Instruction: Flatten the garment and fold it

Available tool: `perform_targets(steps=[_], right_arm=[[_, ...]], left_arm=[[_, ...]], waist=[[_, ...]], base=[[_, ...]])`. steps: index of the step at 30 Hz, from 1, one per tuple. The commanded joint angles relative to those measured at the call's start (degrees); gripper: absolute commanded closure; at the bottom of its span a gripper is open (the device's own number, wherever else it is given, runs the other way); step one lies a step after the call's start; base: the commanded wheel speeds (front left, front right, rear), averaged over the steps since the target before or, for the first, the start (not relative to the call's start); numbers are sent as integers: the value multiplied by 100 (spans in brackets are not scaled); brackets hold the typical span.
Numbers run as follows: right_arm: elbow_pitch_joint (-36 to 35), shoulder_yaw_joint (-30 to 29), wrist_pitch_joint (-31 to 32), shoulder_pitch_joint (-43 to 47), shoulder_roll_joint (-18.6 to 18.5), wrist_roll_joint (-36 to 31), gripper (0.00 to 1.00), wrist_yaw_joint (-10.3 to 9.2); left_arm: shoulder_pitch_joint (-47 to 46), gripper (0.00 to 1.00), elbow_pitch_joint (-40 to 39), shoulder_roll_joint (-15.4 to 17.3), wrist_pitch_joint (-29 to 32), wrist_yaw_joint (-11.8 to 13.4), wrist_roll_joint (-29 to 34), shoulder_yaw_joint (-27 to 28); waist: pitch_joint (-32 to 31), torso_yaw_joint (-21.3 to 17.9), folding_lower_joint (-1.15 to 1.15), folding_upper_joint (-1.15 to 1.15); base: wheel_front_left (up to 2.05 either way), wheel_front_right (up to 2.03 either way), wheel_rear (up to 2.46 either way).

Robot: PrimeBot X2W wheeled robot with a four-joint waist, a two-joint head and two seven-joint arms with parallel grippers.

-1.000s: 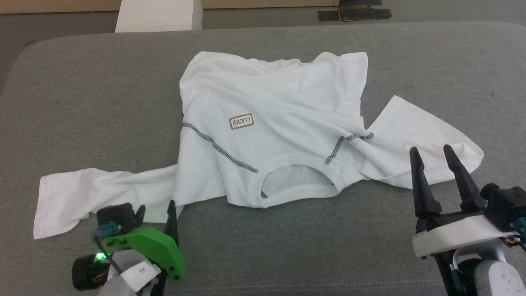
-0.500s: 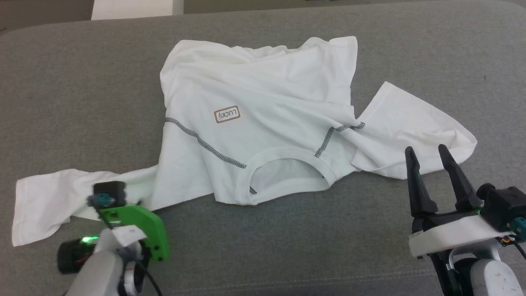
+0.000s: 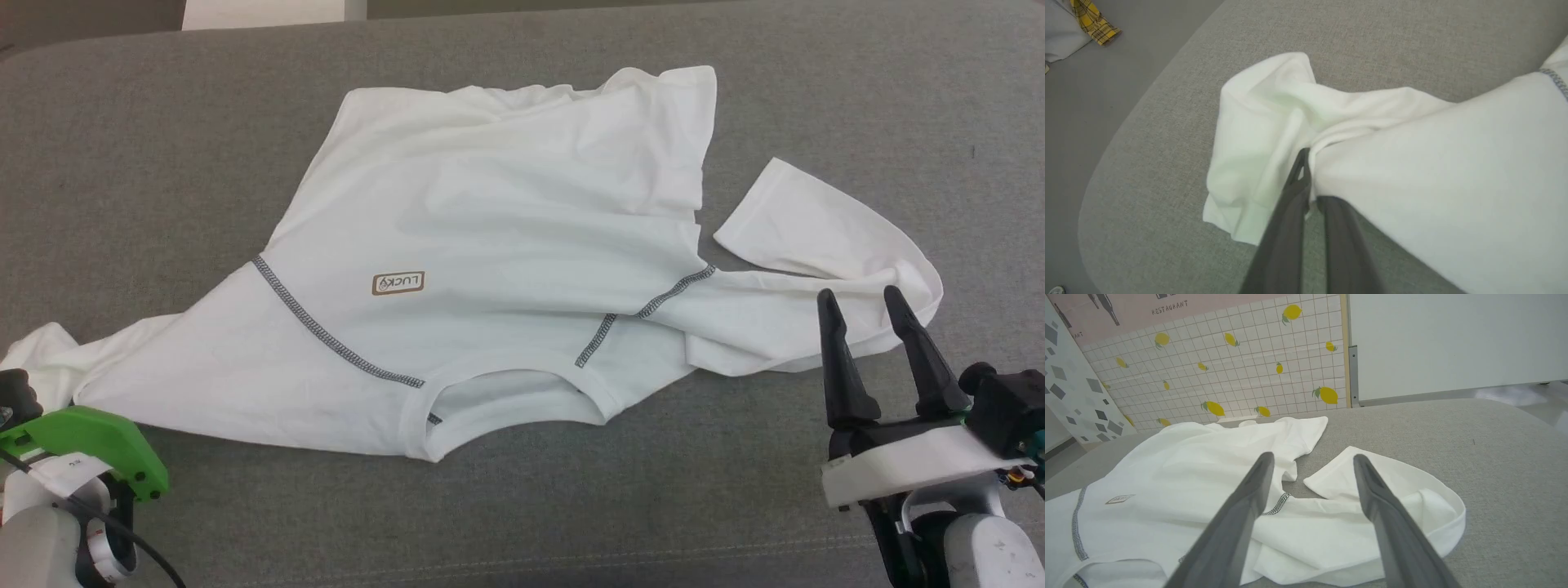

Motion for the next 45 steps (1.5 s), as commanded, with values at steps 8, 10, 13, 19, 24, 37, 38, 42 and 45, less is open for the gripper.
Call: perform_targets(steps=[8,10,13,19,24,37,38,42,45], right_arm=[[17,-27,140,12,0,-45,0,-9],[24,-61,230,73,0,-73,0,-9],[54,-184,435,178,0,-106,0,-9],[76,-350,824,352,0,-54,0,-9],[16,-347,930,367,0,-12,0,-9],[-26,-208,889,289,0,30,0,-9],[-22,-193,878,276,0,32,0,-9],[-4,-186,827,244,0,73,0,-9],[14,-200,790,247,0,99,0,-9]], left_arm=[[225,0,-155,-375,-501,-403,-431,32],[462,0,-347,-526,-661,-438,-522,56],[864,0,-760,-793,-936,-437,-597,47],[1261,0,-1398,-1271,-1656,-624,-741,36],[1167,0,-1428,-1572,-1657,-779,-824,-284],[373,0,-312,-1598,-291,-84,-705,-770],[339,0,-229,-1583,-220,-12,-704,-755],[240,0,-30,-1522,-34,85,-729,-735],[183,0,-7,-1538,-51,13,-811,-700]], waist=[[-164,52,0,0],[-246,94,0,0],[-363,201,0,0],[-467,490,0,0],[-470,640,0,0],[-309,390,0,0],[-285,332,0,0],[-216,180,0,0],[-182,113,0,0]], base=[[0,0,0],[0,0,0],[0,0,0],[0,0,0],[0,0,0],[0,0,0],[0,0,0],[0,0,0],[0,0,0]])
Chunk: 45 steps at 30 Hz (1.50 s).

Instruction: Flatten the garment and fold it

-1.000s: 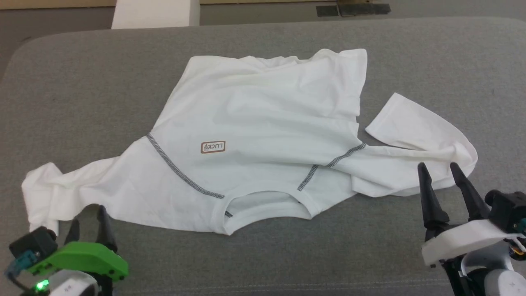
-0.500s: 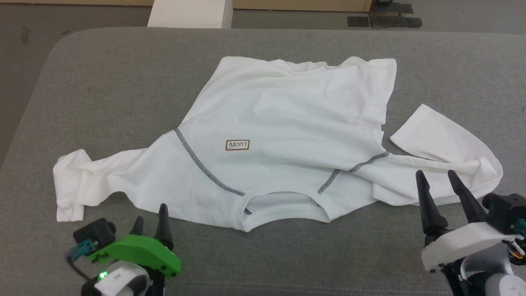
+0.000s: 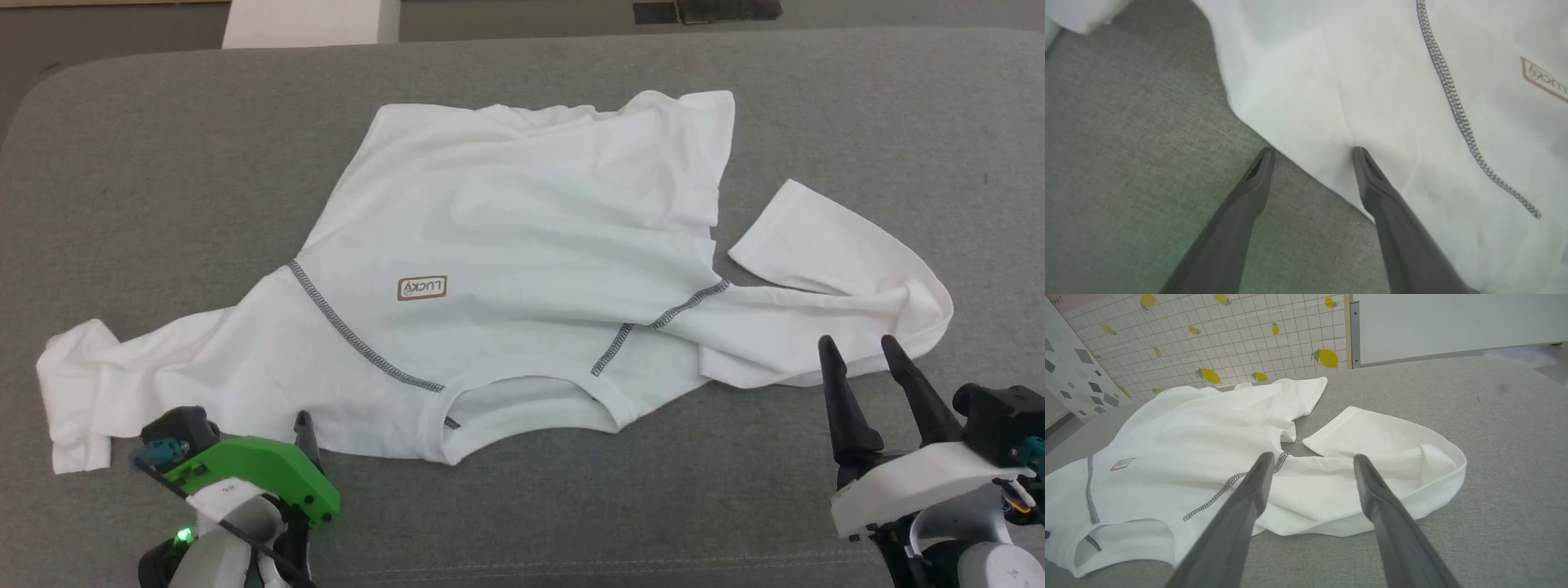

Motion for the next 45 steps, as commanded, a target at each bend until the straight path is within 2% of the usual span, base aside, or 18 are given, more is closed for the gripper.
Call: perform_targets(steps=[1,5,7,8,17,22,29,38,45], right_arm=[[22,-3,-50,-68,0,37,0,-9],[57,-6,-76,-71,0,45,0,-9],[77,0,-79,-85,0,56,0,-9],[85,4,-78,-90,0,60,0,-9],[320,-151,300,-29,0,89,0,-9],[646,-334,550,-252,0,76,0,-9],[1023,-270,1013,-562,0,38,0,-9],[1162,40,1737,-376,0,117,0,-9],[885,515,1822,-348,0,-252,0,-9]], left_arm=[[-61,0,106,-30,65,-76,-114,-36],[-119,0,174,-67,179,-214,-191,-129],[-141,75,211,-71,221,-255,-207,-165],[-147,100,229,-64,248,-280,-207,-193],[-21,100,24,-76,73,-379,-248,-193],[48,100,-176,29,-209,-264,-170,-35],[58,100,-211,245,-514,-115,-113,262],[85,100,-248,210,-535,-239,-225,240],[88,100,-259,162,-542,-331,-285,178]], waist=[[59,-76,0,0],[77,-105,0,0],[74,-113,0,0],[73,-114,0,0],[53,-23,0,0],[132,73,0,0],[215,202,0,0],[231,302,0,0],[256,284,0,0]], base=[[0,0,0],[0,0,0],[0,0,0],[0,0,0],[0,0,0],[0,0,0],[0,0,0],[0,0,0],[0,0,0]])
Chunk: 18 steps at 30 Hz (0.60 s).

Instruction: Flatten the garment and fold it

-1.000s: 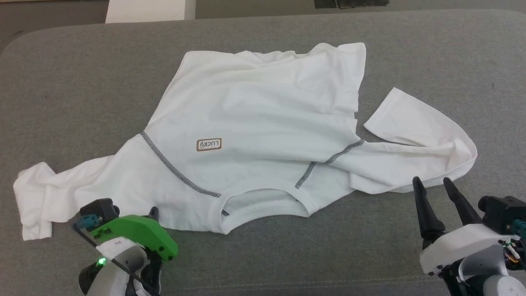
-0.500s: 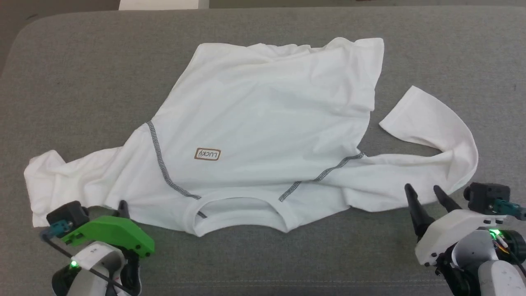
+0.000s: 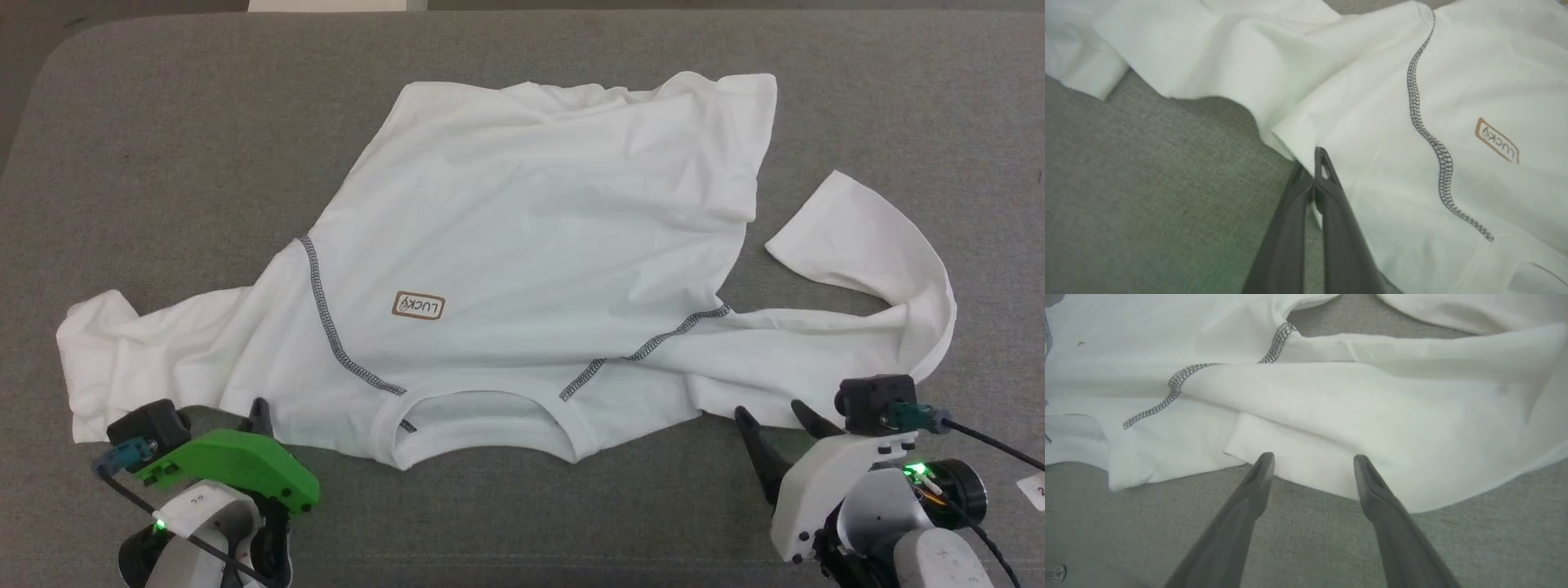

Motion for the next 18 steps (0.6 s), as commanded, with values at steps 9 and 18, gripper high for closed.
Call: perform_targets(steps=[9,18], right_arm=[[144,152,544,-275,-4,-827,0,-9],[364,329,1502,-204,-4,-1062,100,-9]], left_arm=[[-80,100,-30,-84,-25,-94,-52,-122],[-135,100,43,-121,-46,-135,-98,-162]], waist=[[146,89,0,0],[217,103,0,0]], base=[[0,0,0],[0,0,0]])
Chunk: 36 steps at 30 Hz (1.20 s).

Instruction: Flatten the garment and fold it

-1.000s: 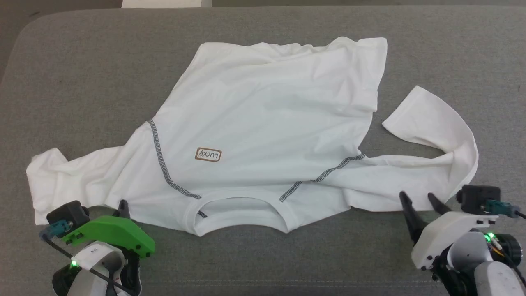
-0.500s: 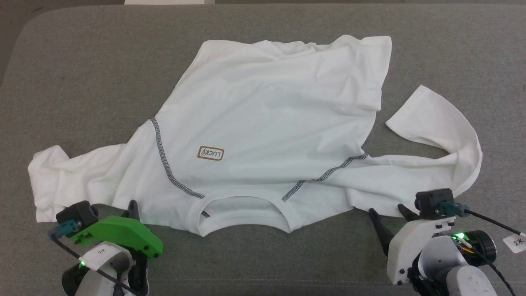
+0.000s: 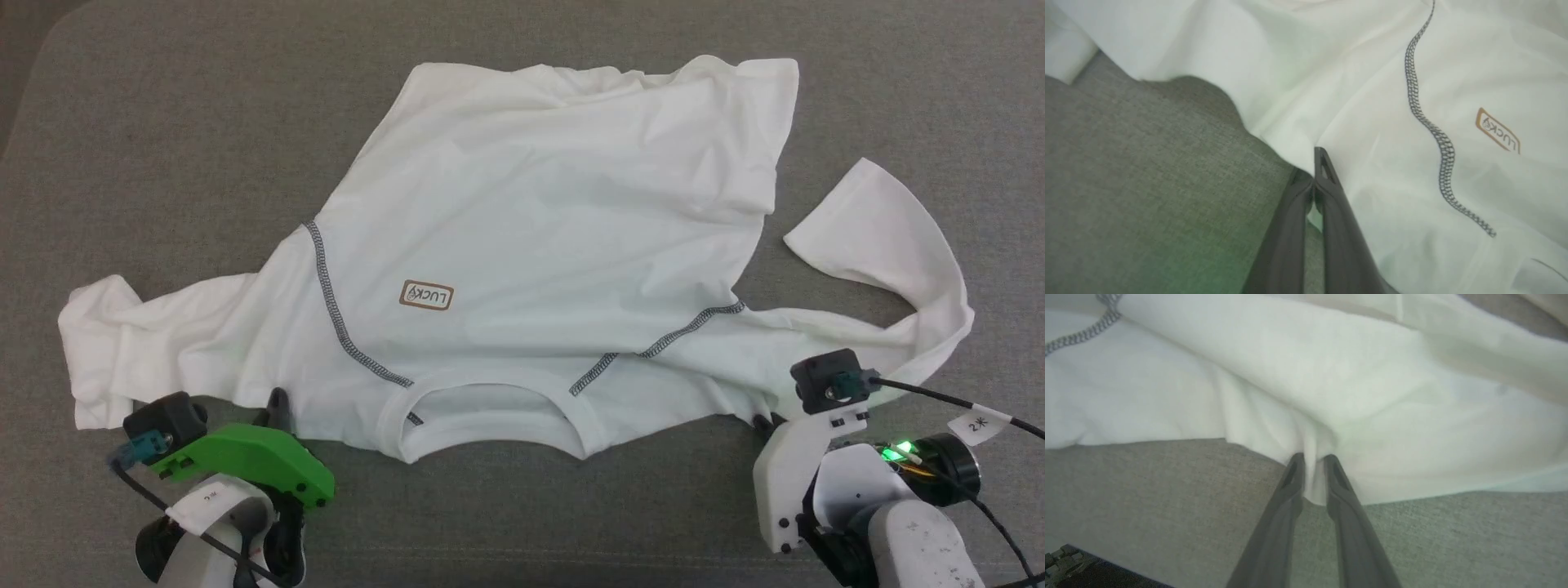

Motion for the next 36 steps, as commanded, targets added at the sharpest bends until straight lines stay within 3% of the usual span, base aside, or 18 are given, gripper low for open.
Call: perform_targets(steps=[1,11,16,21,28,36], right_arm=[[204,81,211,145,3,-41,100,-9],[-424,-157,-204,255,3,449,100,-9],[-1486,-412,-67,393,3,521,100,-9],[-2455,-511,387,138,-241,273,100,-9],[-2771,-355,986,-1229,-1288,498,100,-9],[-1706,42,1135,-3878,-1935,798,100,-9]], left_arm=[[-60,100,54,-41,-3,-34,-58,-19],[-85,100,-102,-73,-237,-267,-175,19],[-74,100,-1092,-76,-109,-670,-623,129],[-357,100,-2304,127,540,-835,-1076,151],[-1657,100,-3119,311,1694,-508,-1900,322],[-3935,100,-2293,369,2082,100,-2100,627]], waist=[[3,-16,0,0],[-213,-60,0,0],[-505,-138,0,0],[-655,-197,0,0],[-458,-267,0,0],[346,-414,0,0]], base=[[0,0,0],[0,0,0],[0,0,0],[0,0,0],[0,0,0],[0,0,0]])
